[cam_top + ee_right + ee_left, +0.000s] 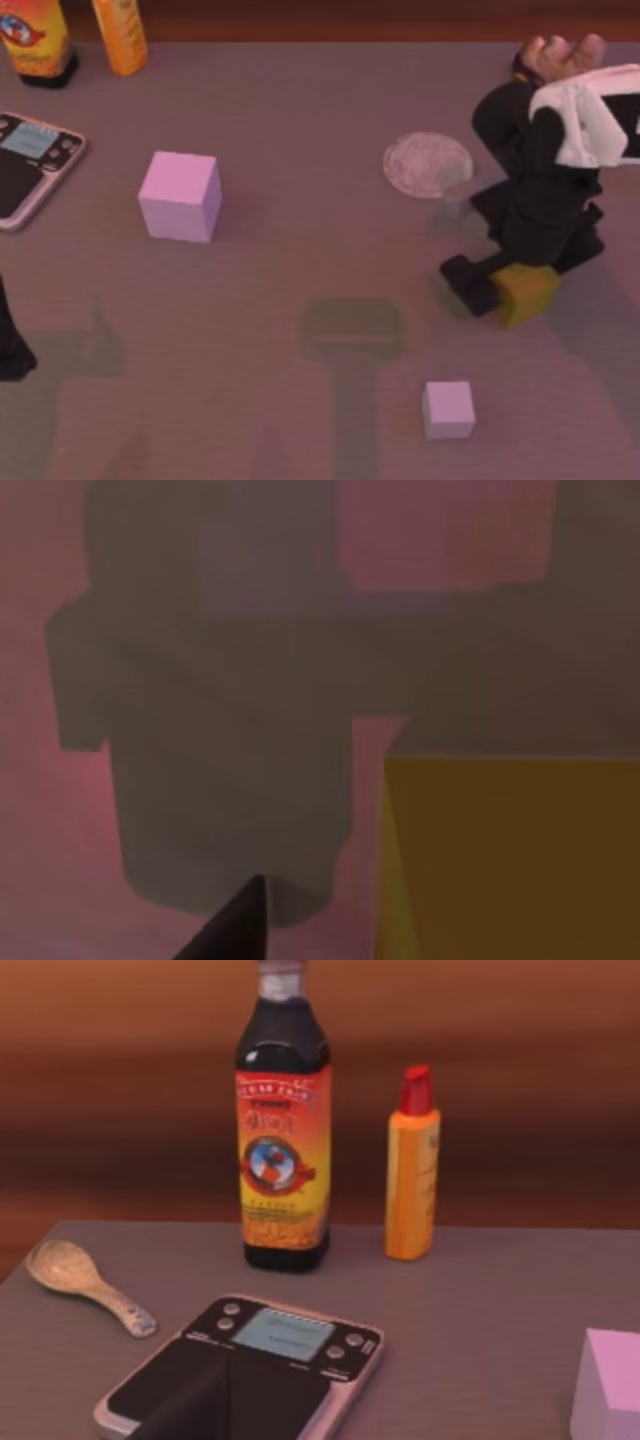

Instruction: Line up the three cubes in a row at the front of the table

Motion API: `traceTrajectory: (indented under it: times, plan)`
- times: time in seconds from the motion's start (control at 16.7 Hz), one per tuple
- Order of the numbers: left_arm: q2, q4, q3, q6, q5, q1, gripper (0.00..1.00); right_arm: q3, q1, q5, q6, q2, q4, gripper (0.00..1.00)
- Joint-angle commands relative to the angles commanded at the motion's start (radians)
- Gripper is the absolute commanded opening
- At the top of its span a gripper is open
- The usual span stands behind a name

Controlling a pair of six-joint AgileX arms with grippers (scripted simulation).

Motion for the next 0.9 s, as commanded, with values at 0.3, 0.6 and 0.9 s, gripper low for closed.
traceTrajectory:
  times: [0.3,0.6,0.9]
  plan:
    - [0.000,0.000,0.000,0.000,0.000,0.000,1.00,0.000,0.000,0.000,0.000,0.000,0.000,0.17]
    - [0.000,0.000,0.000,0.000,0.000,0.000,1.00,0.000,0.000,0.000,0.000,0.000,0.000,0.00]
    - [0.000,0.000,0.000,0.000,0.000,0.000,1.00,0.000,0.000,0.000,0.000,0.000,0.000,0.00]
